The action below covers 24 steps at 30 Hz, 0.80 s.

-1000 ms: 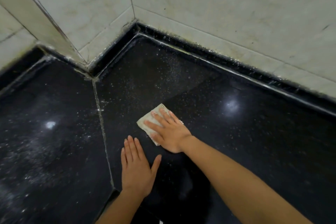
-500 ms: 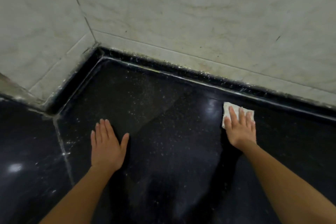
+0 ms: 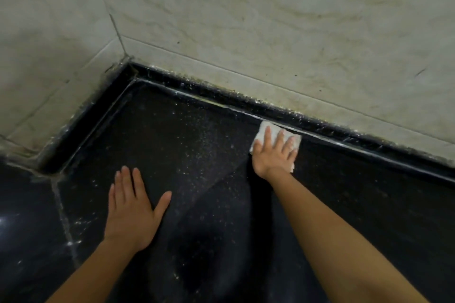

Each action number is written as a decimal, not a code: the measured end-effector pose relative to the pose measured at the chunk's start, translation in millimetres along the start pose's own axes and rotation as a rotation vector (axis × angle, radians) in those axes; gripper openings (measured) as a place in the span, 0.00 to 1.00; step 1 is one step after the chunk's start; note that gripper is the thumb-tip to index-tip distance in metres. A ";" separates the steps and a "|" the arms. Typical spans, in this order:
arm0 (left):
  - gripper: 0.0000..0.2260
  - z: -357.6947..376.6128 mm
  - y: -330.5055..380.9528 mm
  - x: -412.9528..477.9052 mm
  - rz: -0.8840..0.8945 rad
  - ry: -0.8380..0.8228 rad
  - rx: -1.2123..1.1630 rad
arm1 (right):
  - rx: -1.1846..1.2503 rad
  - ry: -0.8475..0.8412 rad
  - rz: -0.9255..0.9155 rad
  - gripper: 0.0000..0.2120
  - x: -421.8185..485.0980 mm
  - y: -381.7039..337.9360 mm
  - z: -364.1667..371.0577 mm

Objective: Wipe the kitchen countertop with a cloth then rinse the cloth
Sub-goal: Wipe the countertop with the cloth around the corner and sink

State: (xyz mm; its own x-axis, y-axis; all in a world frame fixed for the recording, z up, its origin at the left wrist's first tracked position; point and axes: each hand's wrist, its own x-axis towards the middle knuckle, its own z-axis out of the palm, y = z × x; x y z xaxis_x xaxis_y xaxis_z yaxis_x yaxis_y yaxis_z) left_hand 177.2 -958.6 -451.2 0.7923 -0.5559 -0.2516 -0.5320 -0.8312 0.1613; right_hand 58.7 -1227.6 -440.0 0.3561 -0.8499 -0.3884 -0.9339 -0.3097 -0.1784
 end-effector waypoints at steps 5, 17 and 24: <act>0.42 -5.5 2.1 0.9 0.001 -0.054 -0.044 | -0.047 -0.070 -0.222 0.27 -4.7 -81.5 18.3; 0.41 -11.2 2.4 3.0 -0.006 -0.113 -0.022 | -0.241 -0.165 -0.721 0.25 -11.7 -125.8 30.4; 0.41 -11.9 -0.3 2.6 0.013 -0.141 -0.060 | -0.170 0.042 -0.373 0.25 0.5 -24.5 10.0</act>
State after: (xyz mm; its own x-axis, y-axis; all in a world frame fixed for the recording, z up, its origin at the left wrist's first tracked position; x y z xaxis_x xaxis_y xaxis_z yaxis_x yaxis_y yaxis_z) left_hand 183.0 -959.8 -440.5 0.7335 -0.5637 -0.3797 -0.5195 -0.8252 0.2215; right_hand 82.0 -1216.3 -444.8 0.6728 -0.6817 -0.2876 -0.7343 -0.6627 -0.1470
